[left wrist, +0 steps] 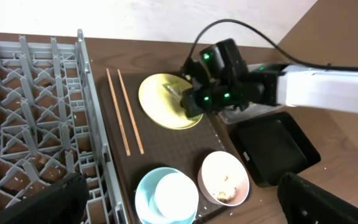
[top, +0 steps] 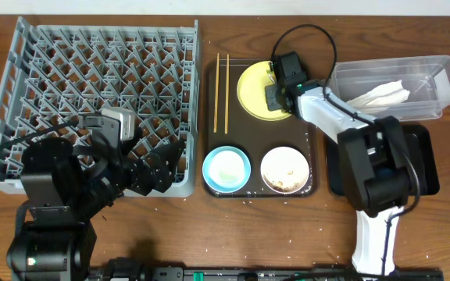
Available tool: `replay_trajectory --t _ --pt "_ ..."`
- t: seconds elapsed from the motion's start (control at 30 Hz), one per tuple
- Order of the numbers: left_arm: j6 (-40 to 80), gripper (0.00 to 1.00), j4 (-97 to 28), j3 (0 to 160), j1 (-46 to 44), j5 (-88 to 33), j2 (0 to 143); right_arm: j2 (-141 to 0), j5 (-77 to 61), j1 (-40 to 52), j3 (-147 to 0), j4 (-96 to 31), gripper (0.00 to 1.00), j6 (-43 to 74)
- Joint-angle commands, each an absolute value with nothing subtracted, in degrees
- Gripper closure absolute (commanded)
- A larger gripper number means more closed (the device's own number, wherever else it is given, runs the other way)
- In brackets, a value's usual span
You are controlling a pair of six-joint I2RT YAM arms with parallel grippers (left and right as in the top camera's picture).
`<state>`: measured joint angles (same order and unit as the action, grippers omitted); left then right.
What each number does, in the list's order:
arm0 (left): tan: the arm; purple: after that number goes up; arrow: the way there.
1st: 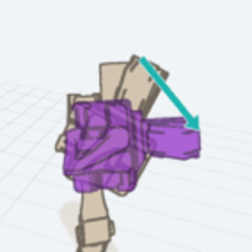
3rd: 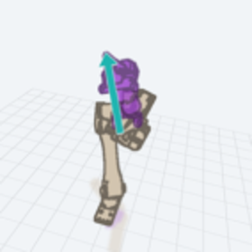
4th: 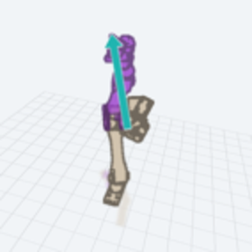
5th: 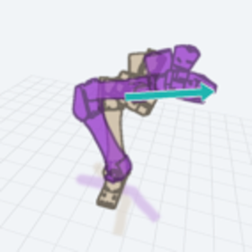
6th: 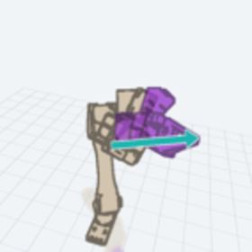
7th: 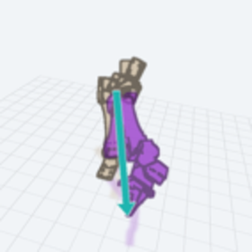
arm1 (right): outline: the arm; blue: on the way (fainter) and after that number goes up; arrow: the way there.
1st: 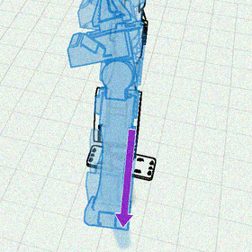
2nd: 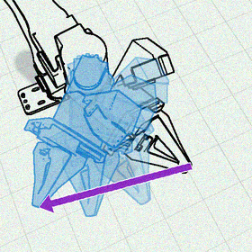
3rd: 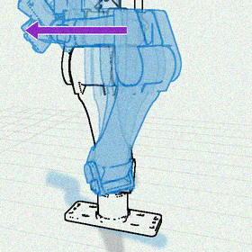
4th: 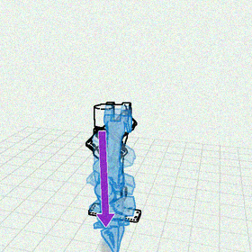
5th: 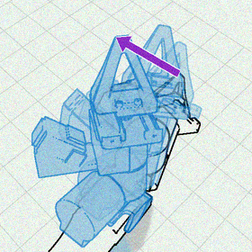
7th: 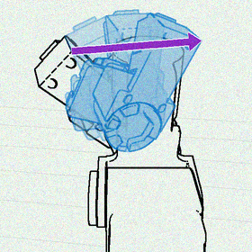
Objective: Sort waste into correct bins and load items into the dishwasher
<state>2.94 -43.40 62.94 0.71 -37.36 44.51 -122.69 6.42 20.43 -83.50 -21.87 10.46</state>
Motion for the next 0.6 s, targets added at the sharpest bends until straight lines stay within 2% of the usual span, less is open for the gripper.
replay_trajectory --t 0.0,0.1,0.23,0.4,0.43,0.47,0.5,0.53,0.57 --pt "2.17 0.02 -43.31 63.61 0.89 -38.15 44.51 -112.64 -0.93 17.21 -83.59 -26.35 0.99 19.38" --pt "2.17 0.02 -43.31 63.61 0.89 -38.15 44.51 -104.53 -2.59 12.95 -83.59 -30.55 0.99 27.03" --pt "2.17 0.02 -43.31 63.61 0.89 -38.15 44.51 -98.67 1.34 3.97 -83.57 -38.61 0.99 44.88" --pt "2.17 0.02 -43.29 63.61 0.89 -38.17 44.51 -103.79 3.97 -3.11 -83.55 -40.07 0.99 48.27" --pt "2.17 0.02 -43.29 63.61 0.89 -38.15 44.51 -104.57 2.57 -3.49 -83.55 -40.07 0.9 48.29" --pt "2.17 0.02 -43.31 63.61 0.89 -38.17 44.51 -105.01 1.87 -3.6 -83.55 -40.07 0.76 48.29" --pt "2.17 0.02 -43.31 63.61 0.89 -38.15 44.51 -105.06 0.95 -3.7 -83.55 -40.1 0.55 48.27" --pt "2.17 0.02 -43.31 63.61 0.89 -38.17 44.51 -104.64 0.99 -3.7 -83.55 -40.12 0.45 48.18" --pt "2.17 0.02 -43.31 63.61 0.89 -38.15 44.51 -103.85 1.02 -3.79 -83.55 -40.18 0.41 48.14"
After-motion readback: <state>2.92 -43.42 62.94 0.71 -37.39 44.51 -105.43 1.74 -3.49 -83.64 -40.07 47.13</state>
